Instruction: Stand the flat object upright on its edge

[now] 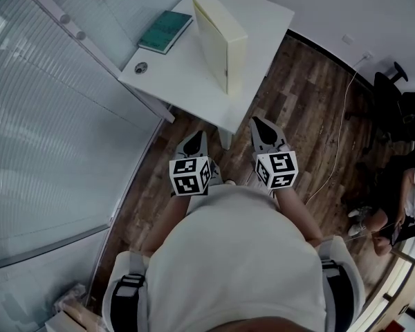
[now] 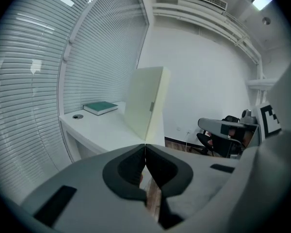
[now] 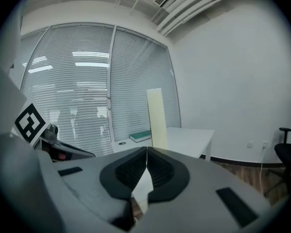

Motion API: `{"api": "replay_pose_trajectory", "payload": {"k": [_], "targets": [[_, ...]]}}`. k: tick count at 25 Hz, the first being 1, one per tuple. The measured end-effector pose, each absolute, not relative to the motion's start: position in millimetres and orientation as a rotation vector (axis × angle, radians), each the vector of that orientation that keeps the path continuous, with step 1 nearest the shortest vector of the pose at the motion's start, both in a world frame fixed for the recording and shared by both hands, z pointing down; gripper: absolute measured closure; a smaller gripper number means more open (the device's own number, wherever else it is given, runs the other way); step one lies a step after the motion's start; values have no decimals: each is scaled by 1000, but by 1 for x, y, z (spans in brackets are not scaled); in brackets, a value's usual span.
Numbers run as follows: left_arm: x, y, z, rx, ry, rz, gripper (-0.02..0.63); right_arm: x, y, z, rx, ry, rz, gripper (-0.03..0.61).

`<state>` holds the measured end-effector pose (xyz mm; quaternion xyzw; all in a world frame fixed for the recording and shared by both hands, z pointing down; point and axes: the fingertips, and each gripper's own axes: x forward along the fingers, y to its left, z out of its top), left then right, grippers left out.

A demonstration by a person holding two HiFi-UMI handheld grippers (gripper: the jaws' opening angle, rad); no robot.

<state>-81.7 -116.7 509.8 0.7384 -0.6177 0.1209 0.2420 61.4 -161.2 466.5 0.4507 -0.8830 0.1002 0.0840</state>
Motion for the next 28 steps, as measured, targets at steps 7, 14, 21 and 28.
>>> {"api": "replay_pose_trajectory", "payload": {"k": [7, 14, 21, 28], "targets": [[-78, -112, 511, 2032, -1681, 331, 592, 66, -147, 466, 1362, -2658, 290, 558], [-79, -109, 509, 2028, -1689, 325, 592, 64, -142, 467, 1343, -2673, 324, 558], [-78, -108, 514, 2021, -1684, 329, 592, 65, -143, 470, 1353, -2665, 324, 558], [-78, -108, 515, 2019, -1674, 336, 592, 64, -142, 472, 1352, -2663, 329, 558]]}}
